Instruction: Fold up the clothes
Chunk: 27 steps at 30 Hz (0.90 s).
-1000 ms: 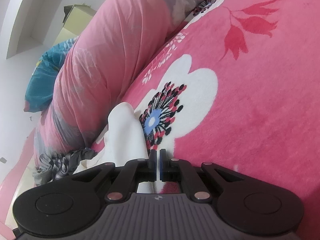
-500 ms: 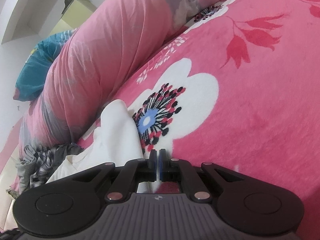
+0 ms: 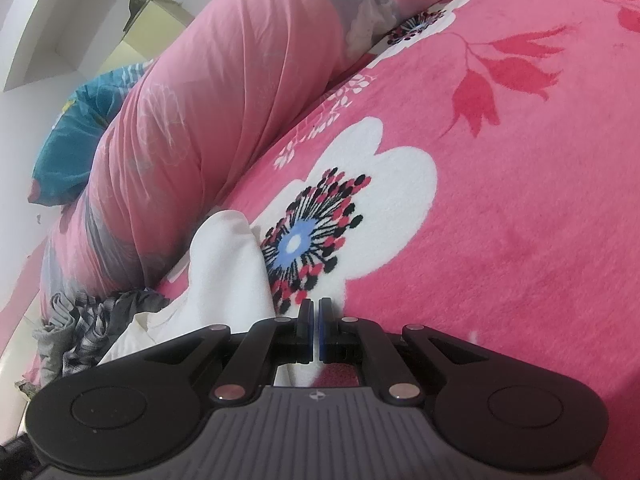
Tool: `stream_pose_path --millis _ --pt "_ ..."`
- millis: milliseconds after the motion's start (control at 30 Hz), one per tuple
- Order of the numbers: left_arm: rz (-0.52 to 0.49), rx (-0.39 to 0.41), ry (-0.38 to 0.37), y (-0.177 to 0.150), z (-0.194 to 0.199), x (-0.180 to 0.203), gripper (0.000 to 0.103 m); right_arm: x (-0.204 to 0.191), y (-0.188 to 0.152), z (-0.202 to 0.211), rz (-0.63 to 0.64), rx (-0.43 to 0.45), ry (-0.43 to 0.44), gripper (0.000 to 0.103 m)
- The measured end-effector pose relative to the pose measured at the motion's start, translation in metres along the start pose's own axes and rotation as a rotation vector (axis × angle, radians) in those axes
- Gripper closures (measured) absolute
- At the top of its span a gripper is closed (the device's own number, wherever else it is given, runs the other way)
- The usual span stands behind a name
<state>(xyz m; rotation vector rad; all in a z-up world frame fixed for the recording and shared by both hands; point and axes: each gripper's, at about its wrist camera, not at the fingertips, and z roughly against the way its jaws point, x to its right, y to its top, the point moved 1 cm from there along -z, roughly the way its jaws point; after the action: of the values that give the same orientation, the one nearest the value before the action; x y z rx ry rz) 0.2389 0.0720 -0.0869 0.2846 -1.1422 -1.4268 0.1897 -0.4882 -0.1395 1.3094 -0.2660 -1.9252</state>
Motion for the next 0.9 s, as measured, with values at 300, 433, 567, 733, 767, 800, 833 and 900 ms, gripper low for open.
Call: stream_pose_path --millis 300,433,567,733,767,800,833,900 --pt "0.076 -0.163 0.02 -0.012 -0.007 -0.026 0.091 0.0 0.0 0.001 -0.008 0.001 0.004 0.102" --pt "0.147 -0.179 -0.01 -0.005 0.0 -0.037 0.09 -0.001 -0.002 0.001 -0.009 0.003 0.003 0.102" --pt "0.133 -0.104 -0.003 0.004 0.017 -0.043 0.086 0.0 -0.002 0.001 -0.011 0.003 0.006 0.102" --pt "0.111 -0.025 0.003 0.012 0.024 -0.05 0.074 -0.017 -0.001 0.006 0.067 0.03 -0.08 0.1" --pt "0.122 -0.03 -0.002 0.012 0.022 -0.053 0.074 -0.031 -0.002 0.013 0.133 0.059 -0.117 0.1" --pt "0.128 -0.045 -0.008 0.011 0.019 -0.055 0.074 -0.055 -0.009 0.02 0.22 0.078 -0.114 0.1" --pt "0.133 -0.061 -0.015 0.01 0.015 -0.058 0.074 -0.082 -0.018 0.027 0.311 0.092 -0.097 0.1" --pt "0.137 -0.085 -0.022 0.008 0.011 -0.061 0.074 -0.14 -0.041 0.037 0.511 0.089 -0.048 0.099"
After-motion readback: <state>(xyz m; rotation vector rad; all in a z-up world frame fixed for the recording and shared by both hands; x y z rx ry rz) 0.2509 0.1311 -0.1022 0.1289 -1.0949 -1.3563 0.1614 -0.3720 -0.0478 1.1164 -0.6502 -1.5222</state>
